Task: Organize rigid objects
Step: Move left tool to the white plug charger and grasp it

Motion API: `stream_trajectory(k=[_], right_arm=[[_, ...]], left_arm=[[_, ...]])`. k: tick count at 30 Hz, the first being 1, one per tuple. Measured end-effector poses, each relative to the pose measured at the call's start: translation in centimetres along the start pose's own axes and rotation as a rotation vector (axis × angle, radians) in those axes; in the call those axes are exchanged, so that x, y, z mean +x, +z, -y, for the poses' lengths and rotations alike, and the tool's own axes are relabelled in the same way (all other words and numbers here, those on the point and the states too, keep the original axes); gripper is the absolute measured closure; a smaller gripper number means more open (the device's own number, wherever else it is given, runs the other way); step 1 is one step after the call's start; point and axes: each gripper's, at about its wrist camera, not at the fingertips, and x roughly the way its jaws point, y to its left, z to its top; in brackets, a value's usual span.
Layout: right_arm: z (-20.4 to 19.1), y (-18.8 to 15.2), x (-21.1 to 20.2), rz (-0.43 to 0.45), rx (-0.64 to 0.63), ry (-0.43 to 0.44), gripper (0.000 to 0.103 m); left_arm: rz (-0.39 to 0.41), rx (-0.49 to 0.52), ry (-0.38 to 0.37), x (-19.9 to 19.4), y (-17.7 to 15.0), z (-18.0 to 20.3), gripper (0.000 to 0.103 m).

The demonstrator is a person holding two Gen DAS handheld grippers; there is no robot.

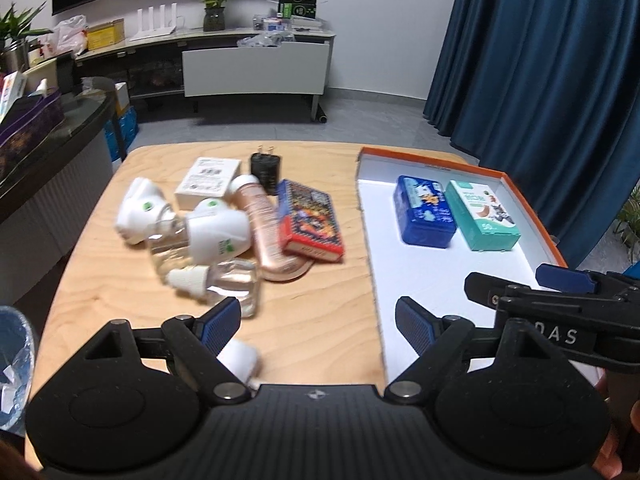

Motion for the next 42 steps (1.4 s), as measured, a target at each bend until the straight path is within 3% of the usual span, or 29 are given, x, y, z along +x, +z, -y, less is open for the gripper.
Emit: stream_trajectory(k=[11,19,28,37,40,42], right_arm=[[-1.9,-1.2,-0.1,-0.025,-0.035,0.054,0.009],[-2.7,-2.0,0.2,-0.046,-0.054,0.094,0.009],[-2.8,-2.3,0.8,-0.061,-0.042,0.113,0.009],[-2.8,-2.3,1.6,-0.084,-0.030,0.122,0.009],[-2.9,-2.4,1.8,-0.088,-0.031,0.123,0.009],[-2.9,-2.3,1.8,-0.090,-0.030,0.124,0.009]], left_arm=[[-0.008,-0.032,0.015,-0.9,-2.3,-3.4,0.016],[-0.052,-0.048,0.029,0.7,-4.0,-5.6,0.016],[-0.054,-0.006,0.008,2.9,-4.5,-6.2,0.016],[0.004,0.085,-0.058,3.1,-5.1,-6.0,0.013],[0.018,0.079,-0.081,3.1,-5.1,-6.3,0.017],[0.030,0.089,-0.081,3.2,-5.1,-6.3,0.027]])
